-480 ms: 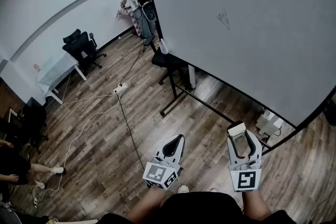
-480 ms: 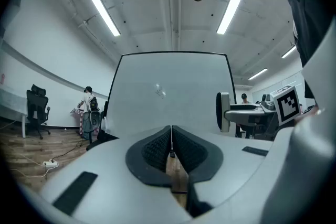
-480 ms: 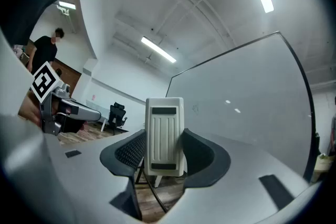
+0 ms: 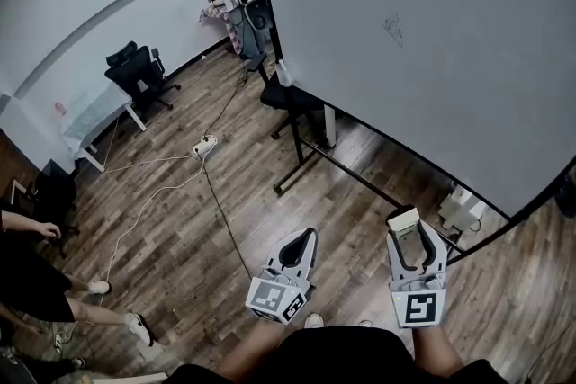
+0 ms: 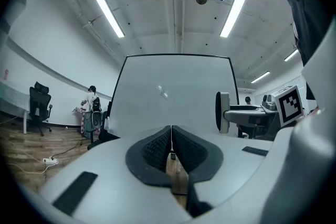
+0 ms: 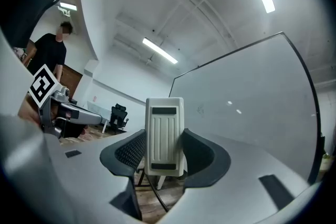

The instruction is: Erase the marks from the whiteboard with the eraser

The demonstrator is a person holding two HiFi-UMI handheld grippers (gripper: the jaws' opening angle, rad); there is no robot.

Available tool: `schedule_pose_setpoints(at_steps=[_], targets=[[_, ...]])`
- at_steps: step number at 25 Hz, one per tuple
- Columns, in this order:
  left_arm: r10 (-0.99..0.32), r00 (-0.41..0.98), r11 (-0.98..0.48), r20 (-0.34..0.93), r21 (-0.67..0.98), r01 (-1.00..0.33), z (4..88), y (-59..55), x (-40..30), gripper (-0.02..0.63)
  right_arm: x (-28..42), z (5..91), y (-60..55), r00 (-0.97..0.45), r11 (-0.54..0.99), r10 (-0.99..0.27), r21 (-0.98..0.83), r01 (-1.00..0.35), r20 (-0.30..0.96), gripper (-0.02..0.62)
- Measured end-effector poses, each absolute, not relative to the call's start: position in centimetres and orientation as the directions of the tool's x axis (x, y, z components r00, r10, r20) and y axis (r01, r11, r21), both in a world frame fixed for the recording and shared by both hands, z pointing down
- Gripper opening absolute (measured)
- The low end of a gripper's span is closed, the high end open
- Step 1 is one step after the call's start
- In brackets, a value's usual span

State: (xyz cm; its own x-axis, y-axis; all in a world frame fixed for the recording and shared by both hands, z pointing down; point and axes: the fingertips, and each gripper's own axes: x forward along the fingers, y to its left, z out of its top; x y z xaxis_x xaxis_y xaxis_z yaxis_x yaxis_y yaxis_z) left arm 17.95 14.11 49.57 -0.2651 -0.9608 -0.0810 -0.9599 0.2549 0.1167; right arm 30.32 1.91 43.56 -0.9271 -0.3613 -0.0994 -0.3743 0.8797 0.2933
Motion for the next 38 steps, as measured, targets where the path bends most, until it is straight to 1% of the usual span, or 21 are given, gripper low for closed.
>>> schedule_pose_setpoints(at_steps=[5, 9, 12, 16, 19, 28, 34, 38], targets=[[-0.970, -0.230, 0.221, -0.078, 0.115, -0.969, 49.9, 15.0, 16.3, 0.021, 28.4, 43.4, 2.8, -0.922, 0.891, -0.366, 0.239, -0.385, -0.124, 0.244], [-0.976, -0.204, 0.196, -0.077, 0.099, -0.976, 50.2, 15.7, 13.9, 0.021, 25.9, 43.8, 3.3, -0.919, 0.889, -0.372, 0.234, -0.393, -0.128, 0.244], [-0.975, -0.207, 0.201, -0.073, 0.083, -0.976, 50.4, 15.8, 11.4, 0.021, 23.4, 44.2, 3.8, -0.926, 0.896, -0.356, 0.234, -0.376, -0.126, 0.244], [-0.972, -0.227, 0.221, -0.061, 0.100, -0.970, 50.8, 15.9, 8.8, 0.021, 20.8, 44.6, 4.5, -0.936, 0.905, -0.342, 0.241, -0.352, -0.080, 0.244], [-0.971, -0.230, 0.223, -0.069, 0.097, -0.970, 50.7, 15.0, 7.0, 0.021, 18.8, 44.5, 3.7, -0.938, 0.906, -0.329, 0.246, -0.346, -0.108, 0.244], [-0.976, -0.210, 0.205, -0.058, 0.074, -0.976, 50.7, 8.0, 1.0, 0.021, 12.6, 44.6, -3.8, -0.926, 0.897, -0.353, 0.236, -0.375, -0.132, 0.244], [-0.990, -0.117, 0.113, -0.084, 0.050, -0.992, 49.1, 1.5, -1.9, 0.021, 9.1, 44.8, -8.9, -0.921, 0.890, -0.372, 0.237, -0.390, -0.120, 0.244], [-0.991, -0.091, 0.089, -0.096, 0.020, -0.996, 48.4, -3.0, -3.8, 0.021, 7.6, 44.6, -12.6, -0.909, 0.880, -0.393, 0.229, -0.416, -0.141, 0.244]])
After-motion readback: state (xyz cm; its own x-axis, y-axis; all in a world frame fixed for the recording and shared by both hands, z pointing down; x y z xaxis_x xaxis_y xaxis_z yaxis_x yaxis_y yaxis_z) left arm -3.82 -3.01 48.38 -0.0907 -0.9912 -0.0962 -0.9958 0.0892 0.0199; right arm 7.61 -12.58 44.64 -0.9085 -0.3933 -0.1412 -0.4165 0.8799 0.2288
